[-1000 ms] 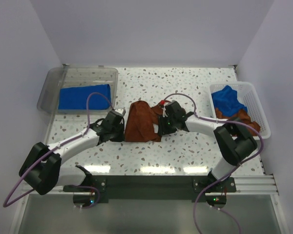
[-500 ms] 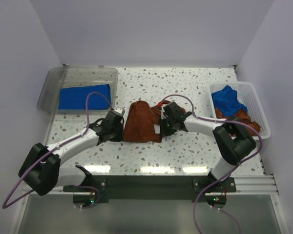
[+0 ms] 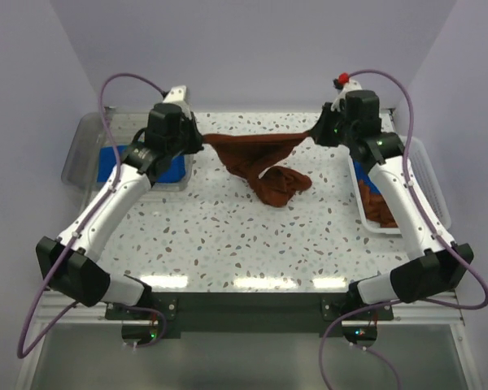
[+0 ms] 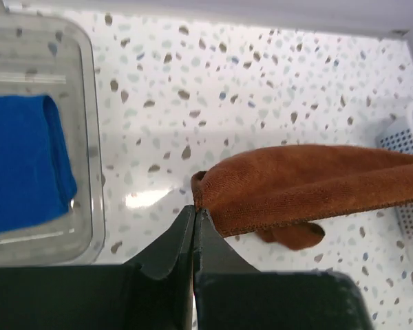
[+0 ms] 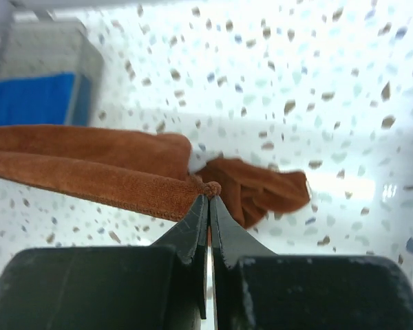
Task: Fold and stack the towels
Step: Flatten out the crumpled towel
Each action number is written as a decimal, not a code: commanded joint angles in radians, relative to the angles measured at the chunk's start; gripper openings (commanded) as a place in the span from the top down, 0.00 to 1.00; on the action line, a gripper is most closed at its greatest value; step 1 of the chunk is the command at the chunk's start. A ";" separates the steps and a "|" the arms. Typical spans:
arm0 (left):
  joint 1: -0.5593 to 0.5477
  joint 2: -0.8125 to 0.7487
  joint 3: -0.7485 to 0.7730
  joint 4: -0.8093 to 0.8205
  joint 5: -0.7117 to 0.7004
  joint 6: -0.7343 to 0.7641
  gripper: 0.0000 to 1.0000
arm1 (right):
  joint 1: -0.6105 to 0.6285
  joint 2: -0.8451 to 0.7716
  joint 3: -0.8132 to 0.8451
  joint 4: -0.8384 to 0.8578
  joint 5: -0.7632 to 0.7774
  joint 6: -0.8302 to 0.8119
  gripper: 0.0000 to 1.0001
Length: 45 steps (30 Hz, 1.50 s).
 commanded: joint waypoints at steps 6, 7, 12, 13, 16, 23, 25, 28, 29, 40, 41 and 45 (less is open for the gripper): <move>0.027 0.105 0.538 -0.027 0.162 0.078 1.00 | -0.053 -0.028 0.396 -0.099 0.044 -0.001 1.00; 0.027 0.082 0.560 -0.019 0.179 0.078 1.00 | -0.053 -0.050 0.422 -0.100 0.047 -0.010 1.00; 0.022 -0.021 0.643 0.011 0.276 0.091 1.00 | -0.053 -0.159 0.496 -0.073 0.061 -0.090 1.00; 0.022 -0.036 0.647 0.012 0.287 0.096 1.00 | -0.053 -0.183 0.486 -0.061 0.067 -0.096 1.00; 0.022 -0.068 0.678 -0.001 0.281 0.097 1.00 | -0.053 -0.208 0.492 -0.068 0.061 -0.111 1.00; 0.022 0.042 0.818 -0.093 0.249 0.114 1.00 | -0.052 -0.096 0.607 -0.102 0.023 -0.071 1.00; 0.022 0.079 0.831 -0.096 0.230 0.122 1.00 | -0.053 -0.055 0.624 -0.088 0.027 -0.067 1.00; 0.022 0.111 0.854 -0.114 0.213 0.137 1.00 | -0.052 -0.004 0.649 -0.097 0.005 -0.068 1.00; 0.022 0.123 0.856 -0.117 0.210 0.142 1.00 | -0.053 -0.002 0.652 -0.096 -0.012 -0.068 1.00; 0.022 -0.068 0.772 -0.045 0.293 0.196 1.00 | -0.053 -0.202 0.557 -0.073 -0.045 -0.156 1.00; 0.022 -0.094 0.747 -0.026 0.302 0.208 1.00 | -0.053 -0.223 0.554 -0.076 -0.045 -0.165 1.00; 0.022 -0.179 0.729 -0.012 0.356 0.242 1.00 | -0.053 -0.335 0.542 -0.084 -0.063 -0.183 1.00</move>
